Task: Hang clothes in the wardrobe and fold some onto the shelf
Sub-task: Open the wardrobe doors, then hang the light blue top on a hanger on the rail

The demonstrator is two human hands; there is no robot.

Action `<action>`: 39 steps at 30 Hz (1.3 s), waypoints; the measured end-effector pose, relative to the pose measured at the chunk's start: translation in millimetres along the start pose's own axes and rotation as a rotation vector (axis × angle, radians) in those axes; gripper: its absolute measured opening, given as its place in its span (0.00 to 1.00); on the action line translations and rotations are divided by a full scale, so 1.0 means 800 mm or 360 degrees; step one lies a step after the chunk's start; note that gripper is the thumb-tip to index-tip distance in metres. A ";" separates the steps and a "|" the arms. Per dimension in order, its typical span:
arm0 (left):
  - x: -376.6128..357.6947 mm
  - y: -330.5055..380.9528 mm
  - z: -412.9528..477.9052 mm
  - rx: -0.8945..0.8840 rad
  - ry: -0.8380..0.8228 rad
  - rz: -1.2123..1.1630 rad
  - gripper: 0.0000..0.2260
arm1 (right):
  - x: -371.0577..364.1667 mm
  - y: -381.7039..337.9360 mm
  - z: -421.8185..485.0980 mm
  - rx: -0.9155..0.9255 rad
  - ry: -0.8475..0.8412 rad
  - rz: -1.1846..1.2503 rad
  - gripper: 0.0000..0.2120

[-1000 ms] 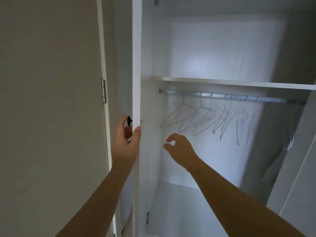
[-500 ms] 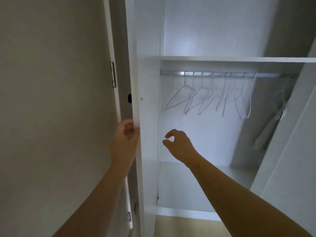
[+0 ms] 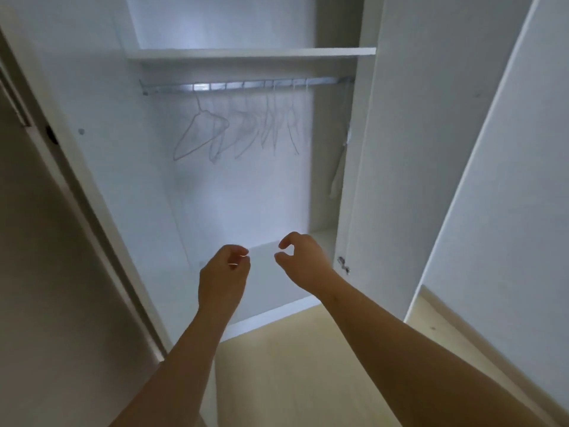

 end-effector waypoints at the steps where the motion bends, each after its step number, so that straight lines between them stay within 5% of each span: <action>1: -0.029 0.005 -0.021 -0.0022 -0.0145 0.0057 0.05 | 0.019 0.021 -0.029 -0.0078 0.0039 -0.0050 0.14; 10: -0.239 0.011 -0.283 -0.0337 -0.1166 0.0511 0.02 | 0.157 0.151 -0.363 -0.0883 0.0466 -0.0159 0.18; 17: -0.319 -0.005 -0.563 -0.0546 -0.1876 0.0746 0.05 | 0.211 0.160 -0.675 -0.1496 0.0792 -0.0192 0.18; 27: -0.361 -0.022 -0.853 -0.0920 -0.2475 0.1024 0.07 | 0.232 0.119 -0.979 -0.2167 0.1384 -0.0151 0.13; 39: -0.442 -0.023 -1.078 -0.1192 -0.3105 0.1125 0.10 | 0.262 0.126 -1.154 -0.2642 0.1776 -0.0074 0.14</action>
Point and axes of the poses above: each hand's wrist, its own z-axis towards the middle knuckle, its own x-axis out of the back of the hand, y = z × x, the point moved 4 cm from there along z, towards the middle knuckle, and after that the axes turned 14 degrees about x, right-handed, at the moved point
